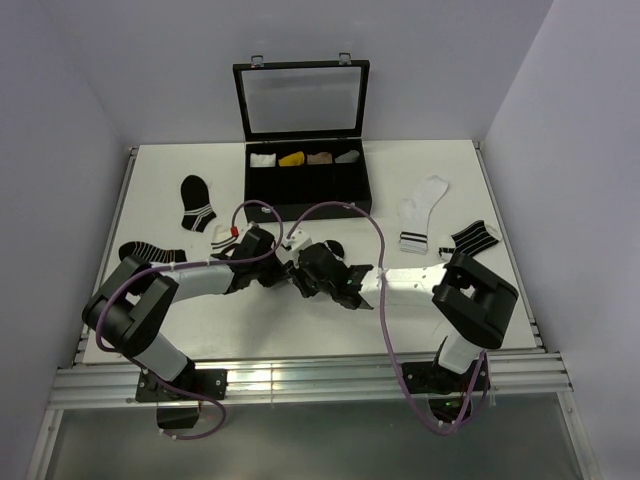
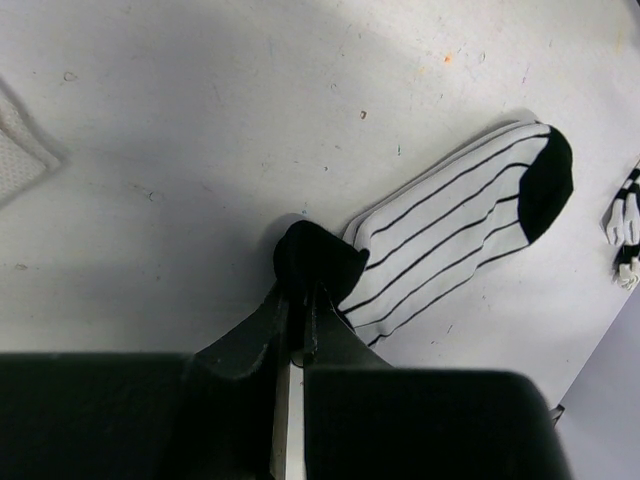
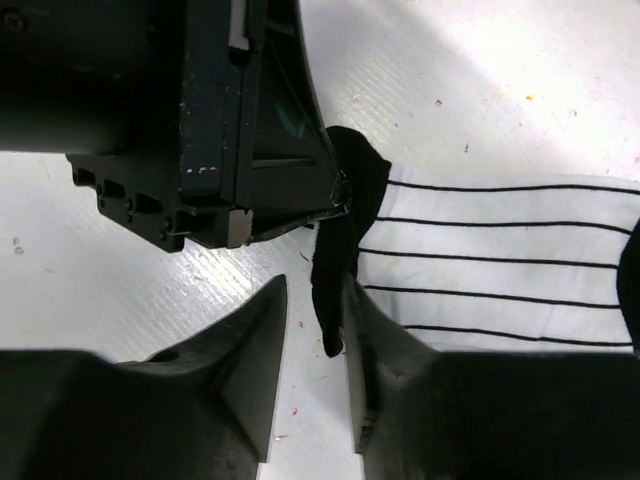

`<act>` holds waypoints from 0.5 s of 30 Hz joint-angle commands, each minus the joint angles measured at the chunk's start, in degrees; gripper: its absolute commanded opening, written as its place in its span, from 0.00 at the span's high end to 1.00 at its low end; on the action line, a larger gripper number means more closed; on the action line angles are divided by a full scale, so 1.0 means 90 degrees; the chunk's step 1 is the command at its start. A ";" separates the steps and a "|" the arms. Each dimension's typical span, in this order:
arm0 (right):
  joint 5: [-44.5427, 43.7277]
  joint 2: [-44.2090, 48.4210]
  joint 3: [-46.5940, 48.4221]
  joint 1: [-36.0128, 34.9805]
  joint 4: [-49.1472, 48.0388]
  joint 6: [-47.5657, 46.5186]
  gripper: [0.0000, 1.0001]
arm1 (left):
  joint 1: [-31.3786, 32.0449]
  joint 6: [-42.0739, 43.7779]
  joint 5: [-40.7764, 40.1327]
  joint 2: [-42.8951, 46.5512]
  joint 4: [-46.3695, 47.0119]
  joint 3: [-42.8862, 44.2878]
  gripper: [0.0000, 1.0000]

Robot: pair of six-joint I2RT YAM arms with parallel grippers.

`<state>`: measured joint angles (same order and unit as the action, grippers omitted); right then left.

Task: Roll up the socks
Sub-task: Roll the sock at the center of the board.

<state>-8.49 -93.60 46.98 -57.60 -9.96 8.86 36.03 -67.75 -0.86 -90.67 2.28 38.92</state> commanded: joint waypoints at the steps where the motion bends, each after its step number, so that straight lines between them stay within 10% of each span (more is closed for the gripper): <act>1: 0.0113 0.0195 0.0044 -0.0064 -0.0105 0.0060 0.67 | 0.0010 0.0213 0.0037 -0.0150 -0.0439 0.0051 1.00; 15: 0.0056 -0.0429 0.0258 -0.0074 0.0051 0.0148 0.73 | 0.0010 0.0213 0.0145 -0.0130 -0.0400 0.0012 1.00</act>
<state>-6.48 -96.47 46.98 -57.63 -9.72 9.50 35.99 -67.53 -0.03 -90.72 2.28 38.92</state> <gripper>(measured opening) 0.274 0.088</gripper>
